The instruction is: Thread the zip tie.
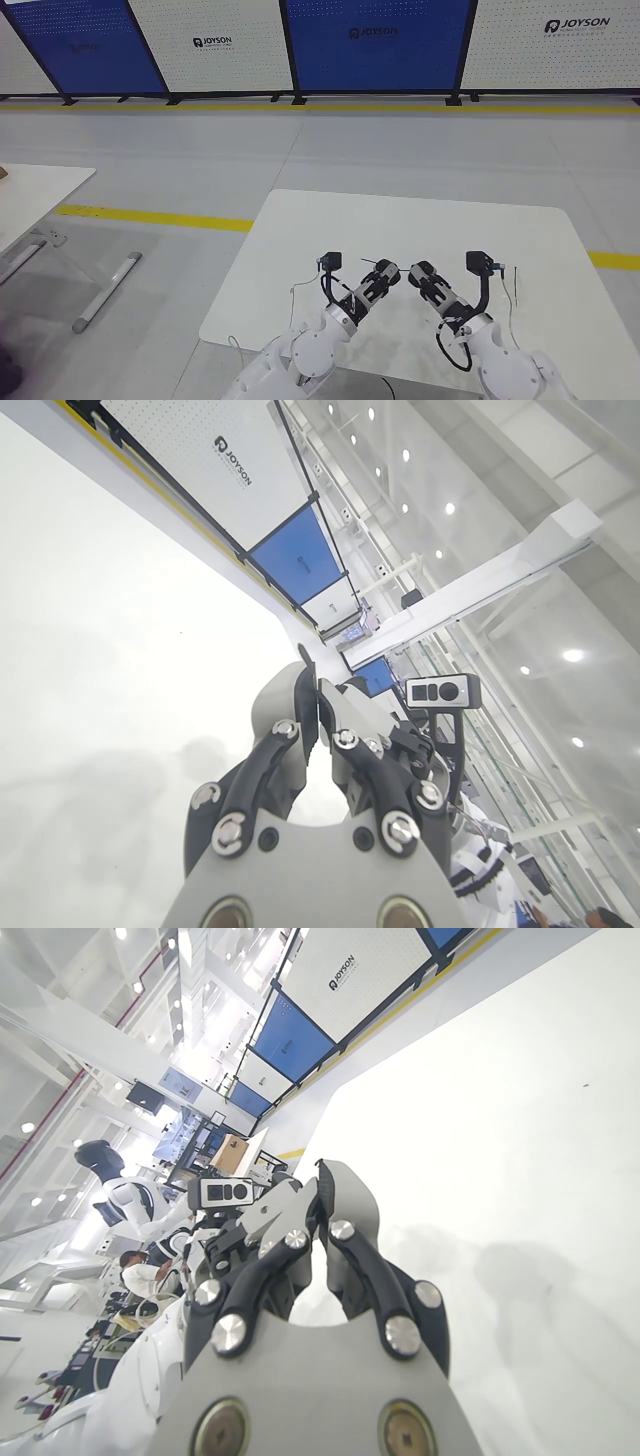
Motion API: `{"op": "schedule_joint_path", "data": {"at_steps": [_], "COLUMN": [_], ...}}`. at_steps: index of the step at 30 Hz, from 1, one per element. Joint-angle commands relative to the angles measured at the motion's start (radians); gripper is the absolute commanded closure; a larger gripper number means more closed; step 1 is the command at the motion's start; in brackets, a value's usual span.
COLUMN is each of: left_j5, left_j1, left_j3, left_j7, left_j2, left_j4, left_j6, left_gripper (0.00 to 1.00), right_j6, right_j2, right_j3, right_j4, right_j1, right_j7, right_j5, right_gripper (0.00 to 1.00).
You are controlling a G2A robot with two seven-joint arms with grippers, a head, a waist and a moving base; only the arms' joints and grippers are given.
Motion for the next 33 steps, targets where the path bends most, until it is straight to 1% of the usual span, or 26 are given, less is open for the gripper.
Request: {"op": "schedule_joint_path", "data": {"at_steps": [1, 2, 3, 4, 5, 6, 7, 8, 13, 19, 20, 21, 22, 23, 24, 26, 33], "left_j5": [0.003, 0.005, 0.007, 0.014, 0.015, 0.015, 0.016, 0.017, 0.011, 0.002, 0.001, 0.000, 0.000, -0.001, -0.001, -0.002, -0.004], "left_j1": [0.000, 0.000, 0.000, -0.001, -0.001, -0.001, -0.001, -0.001, 0.000, 0.010, 0.011, 0.011, 0.012, 0.012, 0.013, 0.013, 0.013], "left_j3": [0.000, 0.000, 0.000, 0.001, 0.002, 0.002, 0.002, 0.002, -0.005, -0.026, -0.028, -0.030, -0.030, -0.030, -0.031, -0.031, -0.033], "left_j7": [0.001, 0.002, 0.001, -0.004, -0.007, -0.010, -0.012, -0.012, -0.011, 0.001, 0.000, 0.000, 0.000, 0.001, 0.001, 0.001, 0.004], "left_j2": [0.000, 0.000, 0.000, 0.000, 0.000, 0.000, 0.000, 0.000, 0.000, 0.003, 0.003, 0.003, 0.003, 0.003, 0.003, 0.003, 0.002], "left_j4": [0.000, 0.000, 0.000, 0.000, -0.001, -0.002, -0.003, -0.003, -0.006, -0.012, -0.012, -0.012, -0.013, -0.013, -0.013, -0.013, -0.012], "left_j6": [0.001, 0.002, 0.002, 0.005, 0.006, 0.007, 0.007, 0.007, 0.005, 0.000, 0.000, 0.000, -0.001, -0.001, -0.001, -0.004, -0.007], "left_gripper": [1.00, 1.00, 0.94, 0.70, 0.60, 0.53, 0.01, 0.00, 0.00, 0.00, 0.05, 0.16, 0.20, 0.28, 0.42, 0.53, 0.75], "right_j6": [0.001, 0.001, 0.002, 0.002, 0.002, 0.002, 0.003, 0.004, 0.013, 0.025, 0.026, 0.027, 0.027, 0.027, 0.027, 0.028, 0.032], "right_j2": [0.001, 0.001, 0.001, 0.001, 0.001, 0.001, 0.001, 0.001, 0.000, -0.001, -0.001, -0.001, -0.002, -0.002, -0.002, -0.002, -0.004], "right_j3": [0.003, 0.004, 0.004, 0.005, 0.005, 0.005, 0.004, 0.004, 0.002, 0.006, 0.006, 0.006, 0.006, 0.006, 0.006, 0.004, 0.001], "right_j4": [-0.002, -0.004, -0.005, -0.005, -0.006, -0.007, -0.007, -0.008, -0.003, 0.009, 0.010, 0.011, 0.012, 0.013, 0.013, 0.014, 0.018], "right_j1": [-0.003, -0.004, -0.005, -0.005, -0.006, -0.006, -0.006, -0.006, -0.004, 0.002, 0.002, 0.003, 0.003, 0.004, 0.004, 0.006, 0.009], "right_j7": [-0.001, -0.001, -0.001, -0.001, 0.000, 0.000, 0.001, 0.000, -0.005, -0.017, -0.018, -0.019, -0.020, -0.021, -0.022, -0.024, -0.024], "right_j5": [-0.003, -0.004, -0.004, -0.006, -0.007, -0.008, -0.009, -0.009, -0.013, -0.008, -0.008, -0.007, -0.006, -0.006, -0.006, -0.008, -0.009], "right_gripper": [1.00, 1.00, 1.00, 1.00, 1.00, 1.00, 1.00, 1.00, 1.00, 1.00, 1.00, 1.00, 1.00, 1.00, 1.00, 1.00, 1.00]}}
